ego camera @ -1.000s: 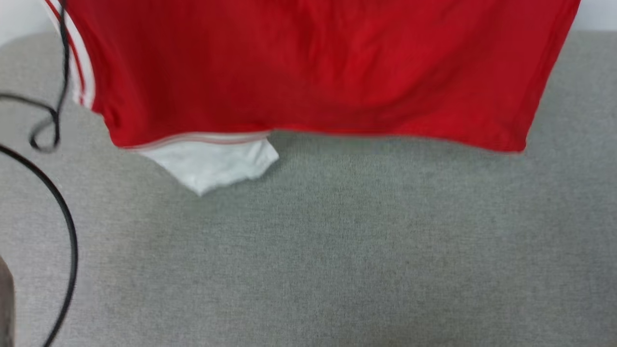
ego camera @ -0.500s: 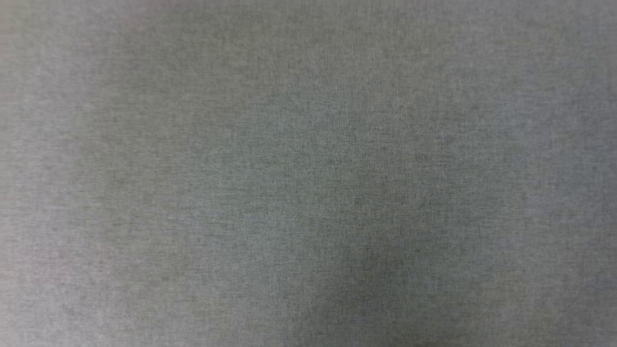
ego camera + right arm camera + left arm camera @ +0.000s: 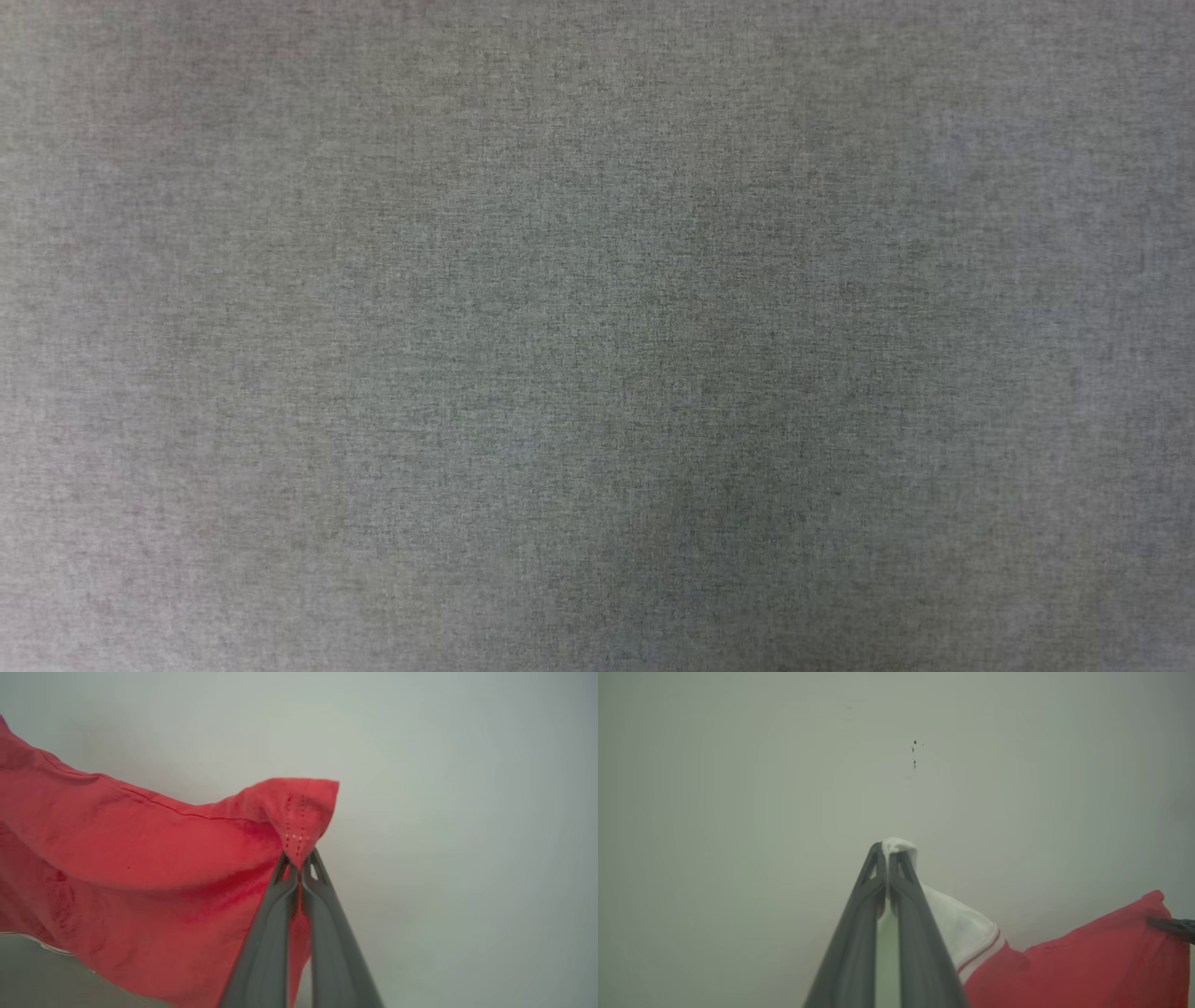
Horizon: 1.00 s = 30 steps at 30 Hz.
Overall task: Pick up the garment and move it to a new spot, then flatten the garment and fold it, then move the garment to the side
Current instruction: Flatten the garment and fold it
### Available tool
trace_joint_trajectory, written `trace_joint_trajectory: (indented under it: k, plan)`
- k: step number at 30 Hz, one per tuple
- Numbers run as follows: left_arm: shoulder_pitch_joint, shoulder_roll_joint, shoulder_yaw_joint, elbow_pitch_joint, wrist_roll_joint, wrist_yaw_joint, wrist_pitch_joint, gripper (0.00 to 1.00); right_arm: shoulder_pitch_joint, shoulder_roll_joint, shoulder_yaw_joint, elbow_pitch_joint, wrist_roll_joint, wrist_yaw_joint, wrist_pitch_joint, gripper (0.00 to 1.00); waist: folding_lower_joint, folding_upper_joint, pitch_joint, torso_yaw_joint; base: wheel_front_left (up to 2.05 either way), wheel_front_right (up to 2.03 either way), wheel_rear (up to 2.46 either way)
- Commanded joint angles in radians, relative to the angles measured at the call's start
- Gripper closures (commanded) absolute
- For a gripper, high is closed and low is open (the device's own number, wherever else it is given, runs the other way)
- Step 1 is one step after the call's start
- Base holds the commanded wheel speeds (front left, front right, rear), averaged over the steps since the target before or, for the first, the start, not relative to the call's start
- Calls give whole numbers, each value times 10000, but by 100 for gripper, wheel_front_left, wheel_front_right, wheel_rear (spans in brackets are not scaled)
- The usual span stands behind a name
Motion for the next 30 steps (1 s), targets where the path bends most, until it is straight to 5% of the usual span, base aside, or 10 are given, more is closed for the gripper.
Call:
trace_joint_trajectory:
  k: [1,8,18,30]
  plan:
    - [262,58,-65,6,-93,-19,-108,100,254,-55,119,88,100,-15,-120,100,-3,0,-11,23,0,0,0]
    - [2342,475,-568,-395,-707,-19,-525,100,1931,-335,1375,78,1287,-13,-837,100,-3,0,-558,144,0,0,0]
    - [7030,800,425,-2100,-780,3,-590,100,5374,-1327,2920,-1328,3032,-15,-1392,100,-3,0,-1958,92,0,0,0]
    - [13538,839,1294,-4885,-549,998,-594,100,9710,-2362,3635,-3252,3865,-15,-1282,100,-3,0,-3695,-83,0,0,0]
